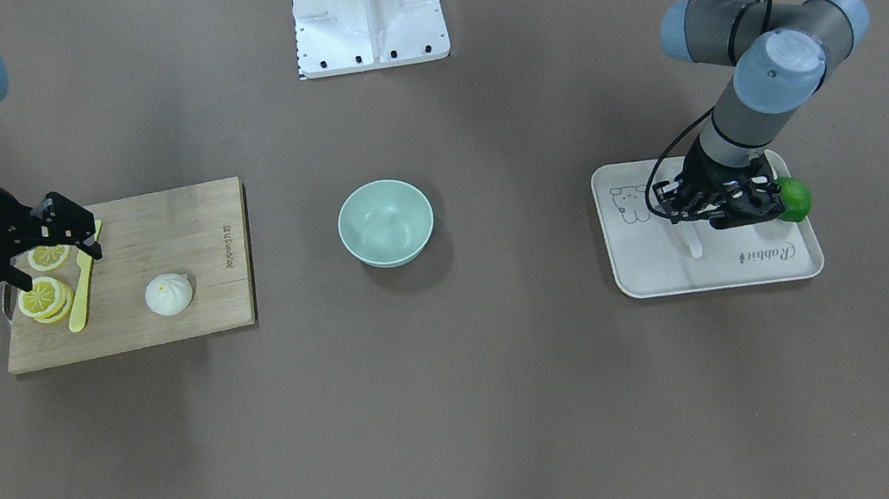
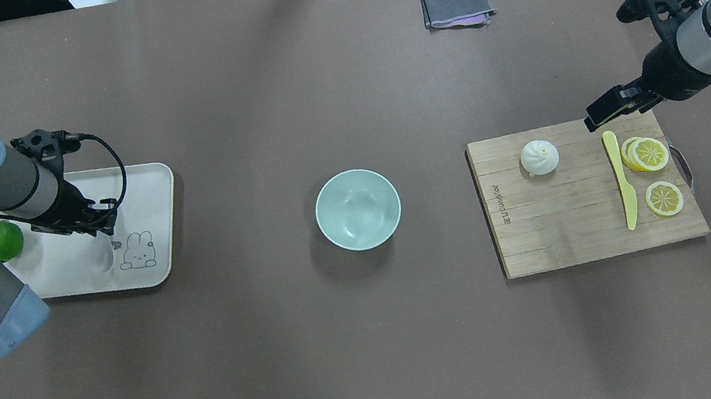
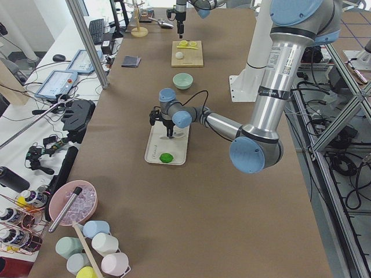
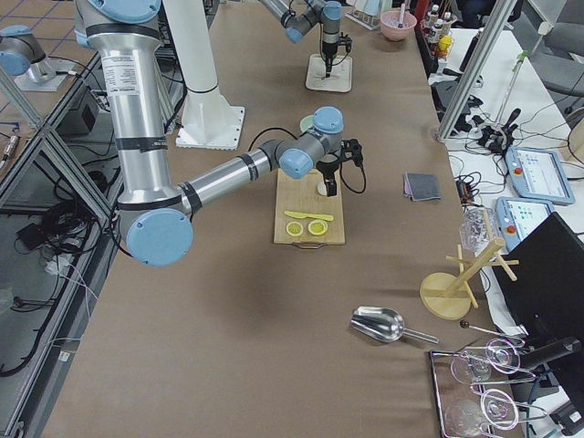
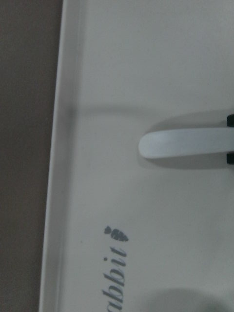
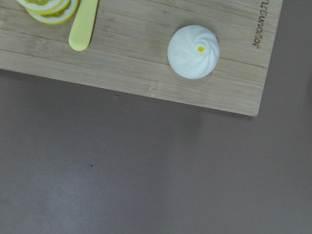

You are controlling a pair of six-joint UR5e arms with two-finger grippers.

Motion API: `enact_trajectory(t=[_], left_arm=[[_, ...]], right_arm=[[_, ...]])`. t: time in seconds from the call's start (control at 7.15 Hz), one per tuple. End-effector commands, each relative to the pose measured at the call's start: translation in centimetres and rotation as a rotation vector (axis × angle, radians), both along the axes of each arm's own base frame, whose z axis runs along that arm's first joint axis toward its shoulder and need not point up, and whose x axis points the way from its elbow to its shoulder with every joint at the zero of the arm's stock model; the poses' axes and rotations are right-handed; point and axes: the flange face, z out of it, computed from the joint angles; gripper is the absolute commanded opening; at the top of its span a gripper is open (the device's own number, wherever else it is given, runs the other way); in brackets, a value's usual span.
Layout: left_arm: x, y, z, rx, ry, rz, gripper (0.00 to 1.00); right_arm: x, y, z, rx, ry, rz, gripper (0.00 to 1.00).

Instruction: Put spoon and bun in bowl

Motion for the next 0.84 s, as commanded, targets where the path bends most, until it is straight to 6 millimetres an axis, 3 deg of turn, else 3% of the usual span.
enact_trajectory(t=[0.0, 0.14, 0.42, 0.56, 0.7], left_arm=[[2.1, -2.1, -8.5, 0.040, 0.052, -0.006, 0.00], [2.6, -2.0, -12.9, 0.044, 0.095, -0.026, 0.00], [8.5, 1.2, -20.6, 0.017, 0.186, -0.019, 0.00], [9.8, 2.0, -23.2, -0.002, 0.220, -0.029, 0.00], [12.7, 3.3, -25.7, -0.019, 0.235, -0.039, 0.00]], right_arm=[[-1.6, 0.1, 0.3, 0.017, 0.028, -0.003, 0.99], [-3.9, 0.1, 0.1, 0.042, 0.054, -0.010, 0.98], [-7.2, -0.8, 1.2, 0.036, 0.082, -0.035, 0.95], [-8.8, -1.4, 0.9, 0.054, 0.096, -0.032, 0.94], [-10.0, -1.5, 0.6, 0.055, 0.095, -0.045, 0.94]])
